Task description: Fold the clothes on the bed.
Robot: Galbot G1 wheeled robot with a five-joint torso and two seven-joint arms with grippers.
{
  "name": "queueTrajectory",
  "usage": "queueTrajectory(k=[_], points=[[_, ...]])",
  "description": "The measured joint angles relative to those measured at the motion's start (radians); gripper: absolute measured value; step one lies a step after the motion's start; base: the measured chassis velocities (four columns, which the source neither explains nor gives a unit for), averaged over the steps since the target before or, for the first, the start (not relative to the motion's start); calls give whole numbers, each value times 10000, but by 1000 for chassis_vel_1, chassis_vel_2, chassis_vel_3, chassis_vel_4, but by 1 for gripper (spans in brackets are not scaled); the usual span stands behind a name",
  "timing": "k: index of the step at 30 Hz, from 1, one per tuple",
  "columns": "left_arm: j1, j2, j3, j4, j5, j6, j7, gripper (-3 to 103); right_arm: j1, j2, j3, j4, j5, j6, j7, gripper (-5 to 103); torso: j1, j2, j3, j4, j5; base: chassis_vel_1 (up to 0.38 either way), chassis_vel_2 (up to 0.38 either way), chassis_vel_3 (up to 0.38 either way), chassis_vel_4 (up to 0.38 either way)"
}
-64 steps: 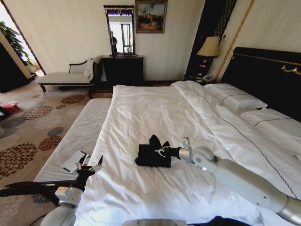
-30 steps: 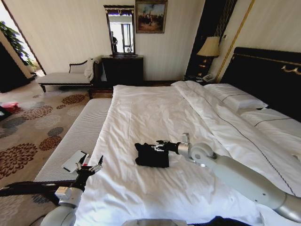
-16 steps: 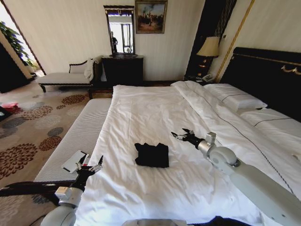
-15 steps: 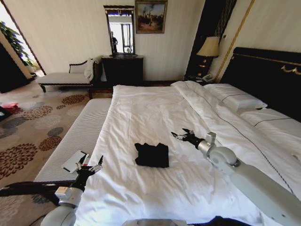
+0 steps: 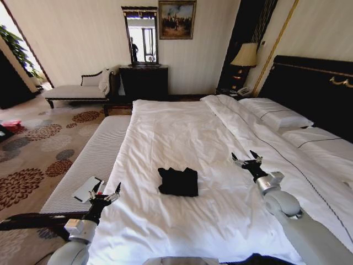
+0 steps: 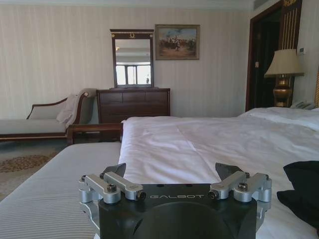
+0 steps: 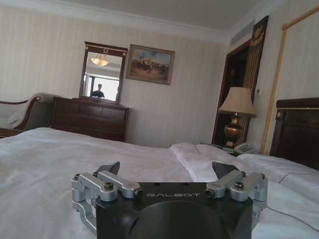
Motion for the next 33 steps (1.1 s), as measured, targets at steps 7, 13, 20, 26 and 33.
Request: queueTrajectory(k=[7,13,20,26,33], points=[[0,0,-1,0,0,0,0,100,-999,670,1193,358,-237,303,-422,100,1,0,0,2,0,0,0,0,0],[0,0,0,0,0,0,-1,100,-2183,1179,2030,677,-395,631,-811,100,0,0,0,2,-2,0,0,0,0],[0,0,0,-1,0,0,0,100,-3436,1744,2626,1037,-401,1112,-1737,100,1,0,1,0,-1,0,0,0,0],[0,0,0,0,0,0,0,100,-3732,1994,2665,1180,-544,1372,-2057,100,1,0,1,0,-1,0,0,0,0],[0,0,0,0,1,0,0,100,-3553,2058,2588,1241,-550,1426,-2073,100,2,0,1,3,-1,0,0,0,0]])
